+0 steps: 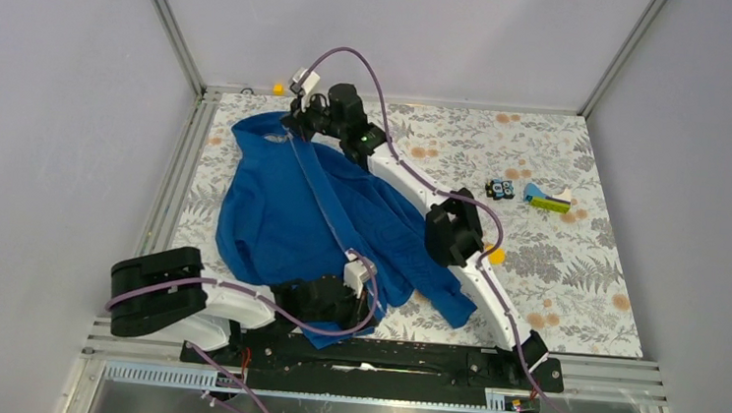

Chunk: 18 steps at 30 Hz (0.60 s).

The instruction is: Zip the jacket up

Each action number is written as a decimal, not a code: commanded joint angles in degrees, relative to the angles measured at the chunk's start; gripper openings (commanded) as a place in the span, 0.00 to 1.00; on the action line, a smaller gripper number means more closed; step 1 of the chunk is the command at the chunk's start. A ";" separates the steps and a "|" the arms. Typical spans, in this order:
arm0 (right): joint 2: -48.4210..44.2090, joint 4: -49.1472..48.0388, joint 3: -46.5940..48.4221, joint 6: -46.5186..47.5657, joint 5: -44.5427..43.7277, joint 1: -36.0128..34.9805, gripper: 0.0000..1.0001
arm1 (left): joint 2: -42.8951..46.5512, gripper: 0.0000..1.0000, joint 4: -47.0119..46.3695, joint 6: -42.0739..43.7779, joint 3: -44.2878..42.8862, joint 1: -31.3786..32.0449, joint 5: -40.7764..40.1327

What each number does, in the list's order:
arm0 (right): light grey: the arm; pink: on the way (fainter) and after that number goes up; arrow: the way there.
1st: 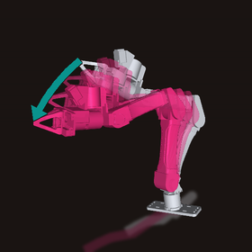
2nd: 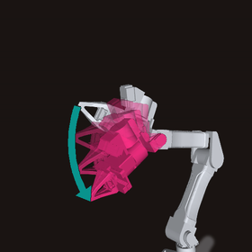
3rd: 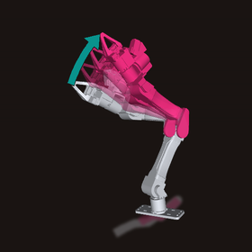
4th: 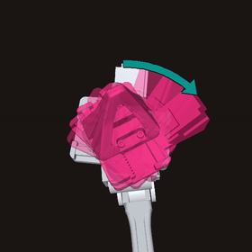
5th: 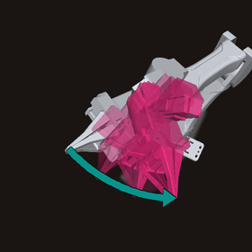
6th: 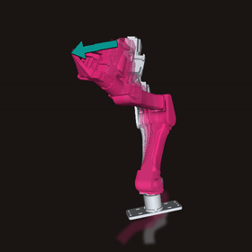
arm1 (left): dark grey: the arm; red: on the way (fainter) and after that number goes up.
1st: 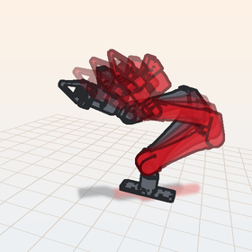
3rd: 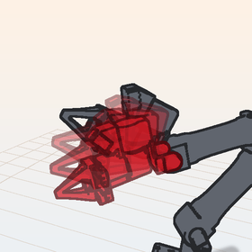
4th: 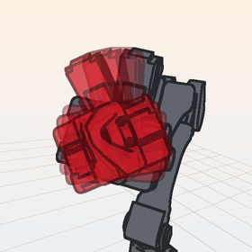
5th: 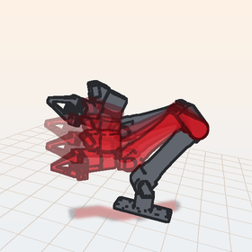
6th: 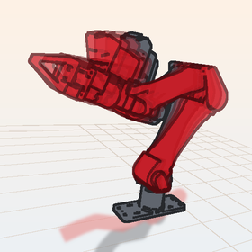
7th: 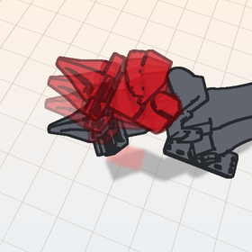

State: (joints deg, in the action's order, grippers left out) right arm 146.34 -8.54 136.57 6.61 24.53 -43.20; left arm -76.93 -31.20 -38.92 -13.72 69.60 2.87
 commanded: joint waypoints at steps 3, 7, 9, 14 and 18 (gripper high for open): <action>7.34 -6.05 18.30 0.12 -4.58 3.94 0.00 | -7.96 0.00 -3.48 0.75 -2.44 4.14 12.54; 6.09 -13.72 15.27 0.22 -6.43 4.88 0.00 | -12.66 0.00 -3.26 2.71 -6.49 5.45 17.12; 7.40 -13.90 19.05 0.31 -7.04 5.09 0.00 | -14.16 0.00 -2.68 3.09 -7.76 5.54 17.40; 6.37 -17.73 17.77 0.95 -8.33 5.81 0.00 | -14.81 0.00 -3.11 2.92 -7.89 5.12 16.55; 7.56 -18.27 19.56 -0.32 -7.61 6.47 0.00 | -16.45 0.00 -2.15 1.38 -8.48 3.65 15.57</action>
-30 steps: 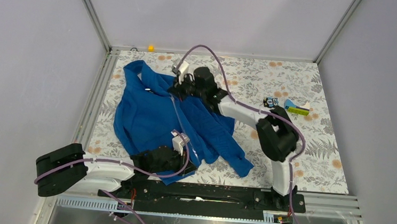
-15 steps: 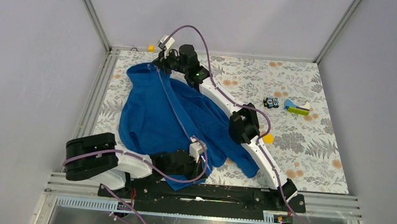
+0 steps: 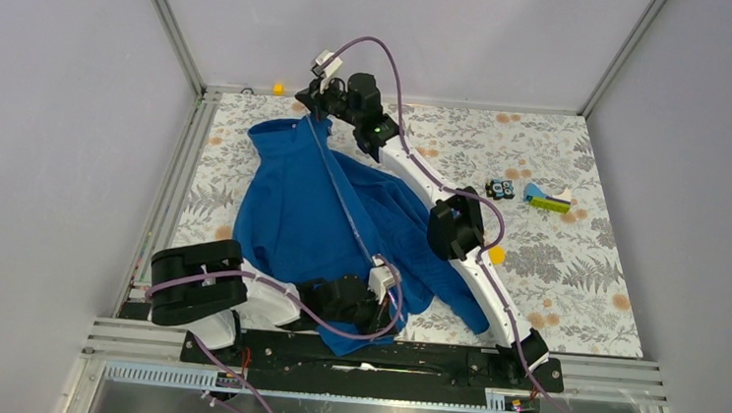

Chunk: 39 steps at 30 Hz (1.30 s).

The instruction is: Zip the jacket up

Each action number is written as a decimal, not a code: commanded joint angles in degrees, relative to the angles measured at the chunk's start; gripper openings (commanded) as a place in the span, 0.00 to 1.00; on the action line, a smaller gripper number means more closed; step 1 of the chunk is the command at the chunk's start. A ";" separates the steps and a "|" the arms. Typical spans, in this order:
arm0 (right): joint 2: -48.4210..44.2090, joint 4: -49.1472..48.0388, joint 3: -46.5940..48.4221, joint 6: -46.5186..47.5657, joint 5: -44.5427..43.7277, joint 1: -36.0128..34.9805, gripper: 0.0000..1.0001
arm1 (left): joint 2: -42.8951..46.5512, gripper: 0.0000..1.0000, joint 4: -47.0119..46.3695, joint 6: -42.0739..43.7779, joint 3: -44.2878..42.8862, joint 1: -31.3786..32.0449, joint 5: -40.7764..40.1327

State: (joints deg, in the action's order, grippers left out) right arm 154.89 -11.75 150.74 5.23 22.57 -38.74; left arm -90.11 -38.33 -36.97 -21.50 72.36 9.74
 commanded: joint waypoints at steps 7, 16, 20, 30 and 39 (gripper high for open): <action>-9.46 -4.40 -4.09 -4.88 -9.79 1.44 0.85 | -2.90 0.00 1.44 -5.57 0.57 -12.92 10.33; -29.55 39.31 -11.82 -10.99 -38.23 -0.42 1.00 | 3.03 0.34 11.32 -1.45 -8.39 -20.72 6.71; -47.61 45.36 -31.89 -14.93 -38.71 -0.42 1.00 | 10.98 0.47 19.95 2.92 -11.99 -22.21 6.21; -90.59 43.59 -68.90 -17.29 -36.34 -0.39 1.00 | 34.14 0.85 43.49 9.30 -20.39 -23.03 2.19; -114.52 49.82 -70.34 -15.80 -42.58 -0.38 1.00 | 43.50 0.99 60.82 20.76 -46.52 -23.16 -9.41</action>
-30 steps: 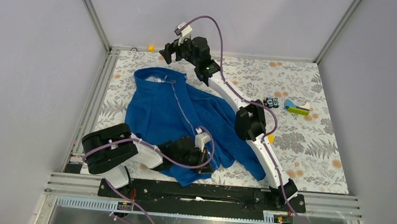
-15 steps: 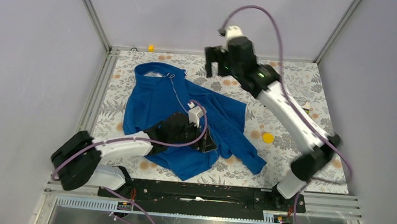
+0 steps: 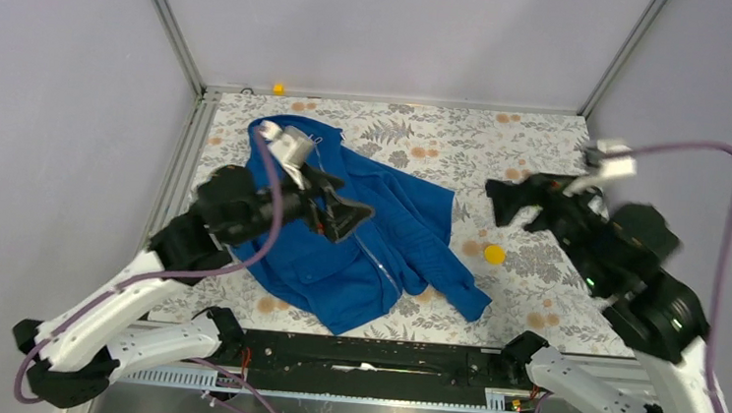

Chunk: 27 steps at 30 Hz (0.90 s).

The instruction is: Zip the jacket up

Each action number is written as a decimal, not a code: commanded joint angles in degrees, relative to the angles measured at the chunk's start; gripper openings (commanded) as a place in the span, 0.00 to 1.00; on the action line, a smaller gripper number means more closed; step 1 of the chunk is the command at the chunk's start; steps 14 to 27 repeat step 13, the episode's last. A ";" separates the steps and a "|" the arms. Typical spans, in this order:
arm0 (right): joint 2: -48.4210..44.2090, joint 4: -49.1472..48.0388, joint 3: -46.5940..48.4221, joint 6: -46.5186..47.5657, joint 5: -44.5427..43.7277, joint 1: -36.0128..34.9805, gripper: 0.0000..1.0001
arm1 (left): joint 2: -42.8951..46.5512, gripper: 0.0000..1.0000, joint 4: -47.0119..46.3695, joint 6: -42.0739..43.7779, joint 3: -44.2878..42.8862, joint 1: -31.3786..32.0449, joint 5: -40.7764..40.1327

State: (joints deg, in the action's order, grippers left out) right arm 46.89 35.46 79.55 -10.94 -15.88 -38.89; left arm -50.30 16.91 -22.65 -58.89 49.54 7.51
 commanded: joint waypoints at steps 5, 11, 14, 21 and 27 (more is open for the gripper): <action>-12.66 4.25 4.53 1.68 -5.83 -0.30 1.00 | 7.34 0.99 3.18 10.05 -14.91 -0.32 -11.99; -16.82 3.19 5.81 2.55 -11.56 -0.24 1.00 | 9.50 0.99 3.04 13.91 -19.73 -0.32 -14.87; -17.62 3.31 5.23 2.12 -12.90 -0.29 0.99 | 10.59 0.99 3.17 14.52 -20.16 -0.34 -15.70; -17.62 3.31 5.23 2.12 -12.90 -0.29 0.99 | 10.59 0.99 3.17 14.52 -20.16 -0.34 -15.70; -17.62 3.31 5.23 2.12 -12.90 -0.29 0.99 | 10.59 0.99 3.17 14.52 -20.16 -0.34 -15.70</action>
